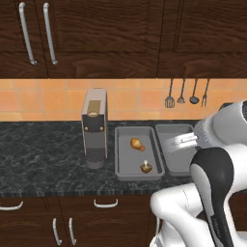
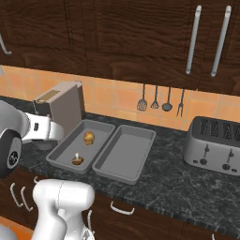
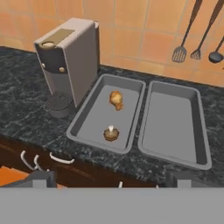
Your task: Place one mushroom and one chicken drumstick in each tupperware on the nearby counter, to pack two identical lunches.
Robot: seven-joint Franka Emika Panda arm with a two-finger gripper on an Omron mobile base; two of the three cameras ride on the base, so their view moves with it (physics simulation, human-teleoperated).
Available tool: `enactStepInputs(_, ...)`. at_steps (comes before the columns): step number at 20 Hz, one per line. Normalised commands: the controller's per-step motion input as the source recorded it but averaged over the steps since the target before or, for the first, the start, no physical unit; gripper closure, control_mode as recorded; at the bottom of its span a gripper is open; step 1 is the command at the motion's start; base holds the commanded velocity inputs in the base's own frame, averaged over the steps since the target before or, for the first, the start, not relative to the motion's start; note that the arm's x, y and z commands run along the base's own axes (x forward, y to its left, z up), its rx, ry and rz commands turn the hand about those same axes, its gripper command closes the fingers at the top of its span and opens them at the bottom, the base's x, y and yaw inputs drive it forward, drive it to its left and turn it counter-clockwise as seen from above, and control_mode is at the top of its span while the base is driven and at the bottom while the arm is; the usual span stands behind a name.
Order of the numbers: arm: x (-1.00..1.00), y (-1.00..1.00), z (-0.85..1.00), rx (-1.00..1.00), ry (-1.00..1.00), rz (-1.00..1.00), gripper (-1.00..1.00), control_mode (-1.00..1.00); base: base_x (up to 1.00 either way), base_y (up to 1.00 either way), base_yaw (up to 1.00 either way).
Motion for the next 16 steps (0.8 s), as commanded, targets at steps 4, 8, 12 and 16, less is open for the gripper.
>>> enactStepInputs(4,0.00,0.00,0.00,0.02,-0.04,-0.01,-1.00,-1.00,0.00,0.00,0.00)
enactStepInputs(8,-0.17,0.00,0.19,0.00,-0.12,-0.03,-1.00,-1.00,0.00,0.00,0.00)
enactStepInputs(12,-0.24,0.00,0.32,0.00,-0.26,-0.02,-1.00,-1.00,0.00,0.00,0.00)
enactStepInputs(16,-0.42,0.00,0.23,0.00,-0.31,0.00,-1.00,-1.00,0.00,0.00,0.00)
